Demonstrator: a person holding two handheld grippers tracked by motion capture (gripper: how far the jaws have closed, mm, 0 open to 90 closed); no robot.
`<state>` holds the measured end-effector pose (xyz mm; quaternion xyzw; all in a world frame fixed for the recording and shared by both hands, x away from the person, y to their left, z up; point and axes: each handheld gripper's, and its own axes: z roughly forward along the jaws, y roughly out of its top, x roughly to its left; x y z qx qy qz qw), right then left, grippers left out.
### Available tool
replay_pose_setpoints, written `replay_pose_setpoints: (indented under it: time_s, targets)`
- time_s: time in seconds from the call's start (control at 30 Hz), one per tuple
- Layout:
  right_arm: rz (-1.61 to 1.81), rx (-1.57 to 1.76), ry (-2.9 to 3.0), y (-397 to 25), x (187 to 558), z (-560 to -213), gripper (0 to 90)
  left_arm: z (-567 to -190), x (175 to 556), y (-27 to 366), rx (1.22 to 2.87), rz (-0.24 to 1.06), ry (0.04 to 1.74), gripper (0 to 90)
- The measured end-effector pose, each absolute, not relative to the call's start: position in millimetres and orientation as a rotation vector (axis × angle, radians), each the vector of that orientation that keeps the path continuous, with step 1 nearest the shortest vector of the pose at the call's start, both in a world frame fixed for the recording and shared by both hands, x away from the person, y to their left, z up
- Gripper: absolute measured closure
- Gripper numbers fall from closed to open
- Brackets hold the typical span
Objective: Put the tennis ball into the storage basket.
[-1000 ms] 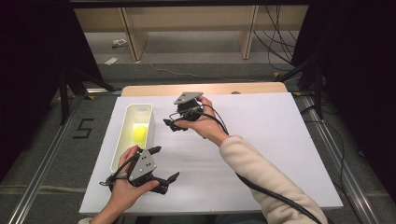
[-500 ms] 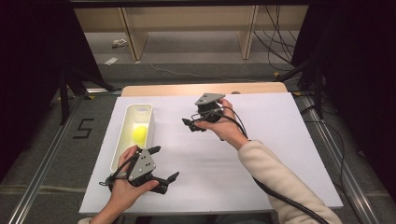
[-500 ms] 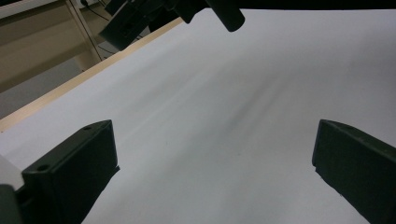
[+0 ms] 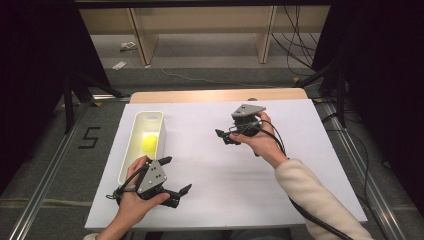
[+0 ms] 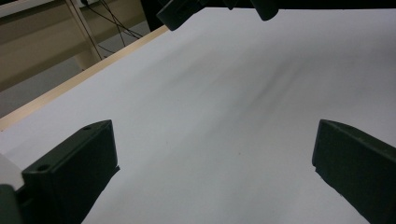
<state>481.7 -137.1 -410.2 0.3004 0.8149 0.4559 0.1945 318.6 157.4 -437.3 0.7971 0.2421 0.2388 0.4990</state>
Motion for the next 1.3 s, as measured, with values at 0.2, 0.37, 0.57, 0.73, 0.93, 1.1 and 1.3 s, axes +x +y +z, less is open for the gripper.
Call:
replay_pose_setpoints:
  time_s: [0.2,0.37,0.57,0.73,0.93,1.1,1.3]
  targets:
    - [1.272,0.878,2.268,-156,476,-413,15.3,-438,318,157,1.927,0.576,0.592,0.0]
    - [1.271,0.894,2.246,-170,472,-412,15.3,-437,318,158,1.924,0.578,0.595,0.0]
    - [1.27,0.935,2.223,-191,465,-413,15.3,-438,319,158,1.927,0.581,0.592,0.0]
    - [1.258,0.956,2.204,-208,459,-414,15.3,-438,319,158,1.926,0.579,0.597,0.0]
    - [1.238,0.98,2.201,-222,450,-421,15.3,-438,319,159,1.928,0.579,0.599,0.0]
    - [1.226,1.003,2.197,-234,443,-426,15.3,-439,319,159,1.929,0.579,0.601,0.0]
    - [1.213,1.023,2.191,-247,436,-430,15.3,-439,320,159,1.93,0.58,0.605,0.0]
